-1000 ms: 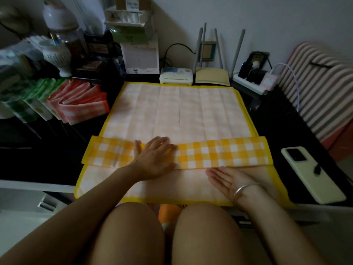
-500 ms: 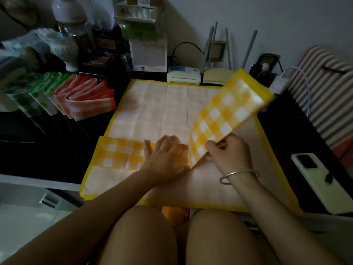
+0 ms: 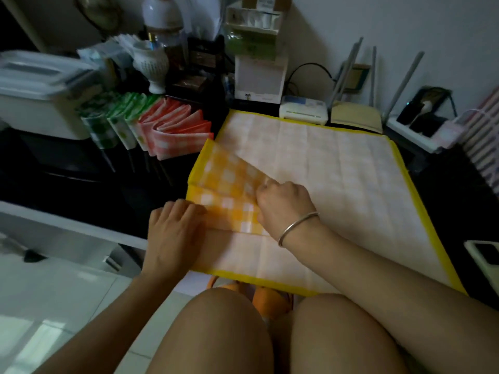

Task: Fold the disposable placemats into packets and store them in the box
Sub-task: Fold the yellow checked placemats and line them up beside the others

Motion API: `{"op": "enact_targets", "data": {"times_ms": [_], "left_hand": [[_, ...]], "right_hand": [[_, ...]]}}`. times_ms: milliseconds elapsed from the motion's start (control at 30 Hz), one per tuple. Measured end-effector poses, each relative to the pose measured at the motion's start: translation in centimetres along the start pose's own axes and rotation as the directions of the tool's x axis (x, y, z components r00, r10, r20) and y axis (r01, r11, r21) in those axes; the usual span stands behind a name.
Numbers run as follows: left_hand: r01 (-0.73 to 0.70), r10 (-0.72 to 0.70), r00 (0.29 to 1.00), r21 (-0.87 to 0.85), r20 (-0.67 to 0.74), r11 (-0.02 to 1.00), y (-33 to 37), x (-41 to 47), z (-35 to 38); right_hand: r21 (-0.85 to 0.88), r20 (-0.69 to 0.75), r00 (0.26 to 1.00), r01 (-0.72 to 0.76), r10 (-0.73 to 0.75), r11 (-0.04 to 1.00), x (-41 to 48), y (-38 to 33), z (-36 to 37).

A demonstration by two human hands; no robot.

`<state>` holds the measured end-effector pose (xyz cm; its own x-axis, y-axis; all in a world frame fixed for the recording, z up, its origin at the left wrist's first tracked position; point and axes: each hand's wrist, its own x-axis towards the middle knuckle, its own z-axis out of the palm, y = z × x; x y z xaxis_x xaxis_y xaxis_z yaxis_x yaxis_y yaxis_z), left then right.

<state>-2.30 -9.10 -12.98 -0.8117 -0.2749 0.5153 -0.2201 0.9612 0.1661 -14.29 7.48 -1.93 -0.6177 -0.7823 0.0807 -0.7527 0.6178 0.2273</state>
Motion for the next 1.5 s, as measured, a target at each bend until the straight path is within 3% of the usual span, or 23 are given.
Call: {"op": "enact_targets", "data": {"times_ms": [100, 167, 233, 300, 367, 500, 600, 667, 833, 967, 1033, 1100, 1167, 1233, 1267, 1500], "left_hand": [[0.048, -0.041, 0.995, -0.081, 0.090, 0.996, -1.5, 0.0, -0.3], [0.254, -0.227, 0.965, -0.258, 0.129, 0.932, -1.4, 0.8, -0.9], [0.542, -0.469, 0.840, -0.465, 0.272, 0.700, -1.8, 1.9, -1.7], [0.688, -0.540, 0.717, -0.575, 0.442, 0.443, -2.5, 2.9, -2.1], [0.724, -0.533, 0.681, -0.574, 0.502, 0.384, -2.7, 3.8, -2.5], [0.718, -0.558, 0.695, -0.401, 0.454, 0.569, -1.8, 4.3, -2.3], [0.680, -0.577, 0.732, -0.345, 0.361, 0.647, -1.6, 3.8, -1.5], [0.650, -0.571, 0.760, -0.335, 0.311, 0.682, -1.4, 3.5, -1.1], [0.606, -0.549, 0.795, -0.296, 0.258, 0.739, -1.3, 3.6, -1.0], [0.578, -0.522, 0.815, -0.280, 0.251, 0.767, -0.5, 3.9, -1.0], [0.509, -0.467, 0.851, -0.158, 0.239, 0.846, 0.1, 3.7, -0.9], [0.342, -0.344, 0.923, 0.042, 0.173, 0.939, 0.8, 4.1, -1.0], [0.079, -0.114, 0.968, 0.161, 0.224, 0.984, 2.0, 5.1, -1.6], [-0.186, 0.115, 0.929, 0.176, 0.352, 0.967, 3.4, 5.5, -1.0], [-0.253, 0.173, 0.905, 0.166, 0.388, 0.953, 3.9, 5.5, -0.6], [-0.123, 0.077, 0.885, 0.071, 0.458, 0.990, 3.4, 4.2, 2.8]], "right_hand": [[-0.083, 0.053, 0.991, 0.127, -0.123, 0.988, 0.7, -0.8, 0.9], [-0.126, 0.083, 0.977, 0.207, -0.198, 0.970, 0.9, -1.0, 1.5], [-0.154, 0.087, 0.960, 0.275, -0.265, 0.949, 1.0, -0.9, 2.5], [-0.209, 0.044, 0.946, 0.324, -0.322, 0.923, 1.1, -0.8, 3.2], [-0.100, -0.018, 0.937, 0.345, -0.349, 0.933, 1.2, -0.5, 3.7], [0.065, -0.135, 0.909, 0.405, -0.394, 0.912, 0.8, 1.1, 5.2], [0.345, -0.170, 0.966, 0.245, -0.196, 0.906, 0.6, 2.1, 5.8], [0.424, -0.170, 0.983, 0.141, -0.074, 0.894, 0.7, 2.3, 6.5], [0.330, 0.105, 0.993, 0.014, -0.051, 0.944, 0.9, 2.3, 9.0], [0.264, 0.140, 0.989, 0.006, -0.044, 0.965, 0.8, 2.0, 10.1], [0.235, 0.144, 0.988, 0.017, -0.052, 0.972, 0.8, 2.0, 10.3], [0.199, 0.142, 0.988, 0.024, -0.053, 0.980, 0.8, 2.0, 10.6], [0.175, 0.144, 0.988, 0.027, -0.053, 0.984, 0.8, 1.9, 10.7], [0.165, 0.131, 0.990, 0.028, -0.050, 0.986, 0.8, 1.8, 10.9], [0.164, 0.119, 0.992, 0.028, -0.048, 0.986, 0.8, 1.7, 10.9], [0.162, 0.128, 0.990, 0.037, -0.058, 0.986, 0.8, 1.8, 10.8]]}}
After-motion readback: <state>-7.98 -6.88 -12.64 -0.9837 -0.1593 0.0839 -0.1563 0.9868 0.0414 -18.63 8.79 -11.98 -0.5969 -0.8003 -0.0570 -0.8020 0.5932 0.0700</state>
